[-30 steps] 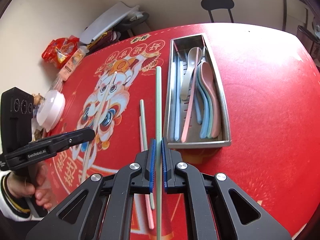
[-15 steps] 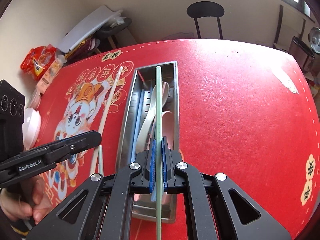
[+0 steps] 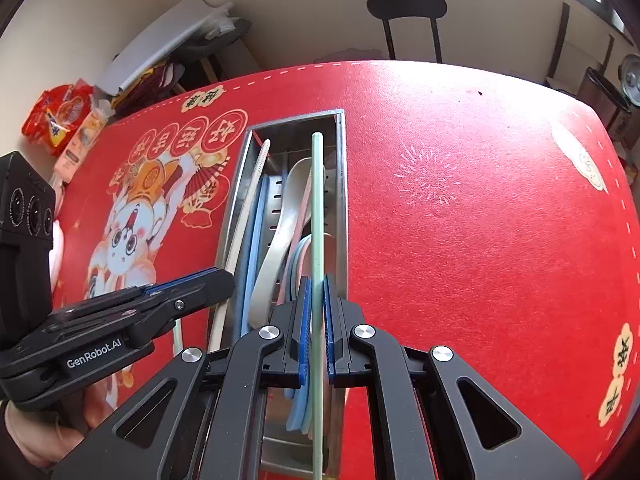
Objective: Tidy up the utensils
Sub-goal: 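Lower both chopsticks into the tray and open both grippers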
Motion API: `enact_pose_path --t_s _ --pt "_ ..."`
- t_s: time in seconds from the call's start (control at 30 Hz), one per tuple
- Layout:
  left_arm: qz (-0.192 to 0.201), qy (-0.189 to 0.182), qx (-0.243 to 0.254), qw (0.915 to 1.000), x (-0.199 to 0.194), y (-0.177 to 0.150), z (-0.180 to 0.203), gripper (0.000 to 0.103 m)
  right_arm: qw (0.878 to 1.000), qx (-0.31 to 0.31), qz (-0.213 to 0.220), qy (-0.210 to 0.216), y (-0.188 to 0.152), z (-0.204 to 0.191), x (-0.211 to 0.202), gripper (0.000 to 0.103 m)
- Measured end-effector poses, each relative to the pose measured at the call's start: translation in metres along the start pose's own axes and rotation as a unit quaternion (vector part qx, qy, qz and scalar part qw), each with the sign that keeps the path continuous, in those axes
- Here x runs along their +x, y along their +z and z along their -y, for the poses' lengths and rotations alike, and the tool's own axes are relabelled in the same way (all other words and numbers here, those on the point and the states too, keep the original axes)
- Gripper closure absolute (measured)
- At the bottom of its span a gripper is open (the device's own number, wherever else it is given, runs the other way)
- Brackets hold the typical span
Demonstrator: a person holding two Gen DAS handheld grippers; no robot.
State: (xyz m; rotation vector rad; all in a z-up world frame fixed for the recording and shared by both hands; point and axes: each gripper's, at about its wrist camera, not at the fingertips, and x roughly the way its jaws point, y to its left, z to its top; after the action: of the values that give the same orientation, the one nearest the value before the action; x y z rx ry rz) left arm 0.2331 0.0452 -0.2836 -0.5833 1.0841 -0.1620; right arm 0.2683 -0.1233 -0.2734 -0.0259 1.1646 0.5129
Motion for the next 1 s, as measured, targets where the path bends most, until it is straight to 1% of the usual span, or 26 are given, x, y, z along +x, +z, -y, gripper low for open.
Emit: enact_pose_path --t_s 0.23,0.33,0.43,0.53,0.57,0.6,0.63,0.67,0.7,0.73,0.8,0.83,0.87,0.9,0.93,0.97,1.0 --pt "-0.001 0.007 0.016 0.9998 0.004 0.003 0.008 0.098 1.000 0.002 -0.005 -0.011 -0.001 -0.001 0.005 0.097" --pt "-0.006 0.011 0.014 0.9998 0.006 0.003 0.007 0.097 1.000 0.006 -0.012 -0.015 -0.001 -0.001 0.009 0.097" --pt "-0.002 0.011 0.016 0.9998 0.001 0.005 0.005 0.095 1.000 0.021 -0.012 -0.012 -0.001 0.000 0.006 0.095" --pt "0.007 0.011 0.022 0.9997 -0.010 0.008 0.004 0.091 1.000 0.025 -0.002 -0.009 -0.003 -0.001 -0.004 0.095" --pt "0.013 0.013 0.026 0.9995 -0.015 0.009 0.004 0.087 1.000 0.026 0.002 -0.003 -0.003 -0.002 -0.008 0.095" --pt "0.019 0.017 0.031 0.9992 -0.020 0.010 0.005 0.078 1.000 0.026 0.007 0.000 -0.005 -0.003 -0.013 0.095" --pt "0.024 0.021 0.038 0.9987 -0.026 0.011 0.005 0.072 1.000 0.026 0.011 0.000 -0.006 -0.004 -0.018 0.095" --pt "0.030 0.025 0.047 0.9981 -0.032 0.011 0.006 0.064 1.000 0.026 0.016 0.001 -0.008 -0.005 -0.023 0.095" --pt "0.035 0.032 0.057 0.9972 -0.037 0.011 0.006 0.058 0.999 0.026 0.020 0.003 -0.011 -0.006 -0.028 0.095" --pt "0.040 0.037 0.066 0.9963 -0.043 0.009 0.007 0.055 0.999 0.027 0.024 0.003 -0.013 -0.007 -0.032 0.095" --pt "0.046 0.049 0.079 0.9946 -0.052 0.007 0.006 0.035 0.999 0.028 0.032 0.002 -0.020 -0.008 -0.040 0.095" --pt "0.049 0.056 0.083 0.9938 -0.057 0.004 0.005 0.030 0.999 0.029 0.034 0.003 -0.024 -0.009 -0.044 0.094" --pt "0.051 0.060 0.088 0.9930 -0.061 0.001 0.004 0.020 0.999 0.030 0.036 0.005 -0.029 -0.009 -0.047 0.089" --pt "0.051 0.066 0.093 0.9921 -0.065 -0.002 0.002 0.012 0.999 0.032 0.038 0.007 -0.034 -0.009 -0.051 0.083" --pt "0.050 0.071 0.100 0.9912 -0.068 -0.006 -0.001 0.010 0.999 0.033 0.040 0.007 -0.038 -0.010 -0.054 0.061" --pt "0.050 0.079 0.107 0.9899 -0.072 -0.010 -0.003 0.008 0.998 0.033 0.046 0.005 -0.044 -0.010 -0.058 0.043" --pt "0.048 0.088 0.113 0.9885 -0.074 -0.014 -0.005 0.006 0.998 0.032 0.054 0.002 -0.049 -0.011 -0.062 0.043"
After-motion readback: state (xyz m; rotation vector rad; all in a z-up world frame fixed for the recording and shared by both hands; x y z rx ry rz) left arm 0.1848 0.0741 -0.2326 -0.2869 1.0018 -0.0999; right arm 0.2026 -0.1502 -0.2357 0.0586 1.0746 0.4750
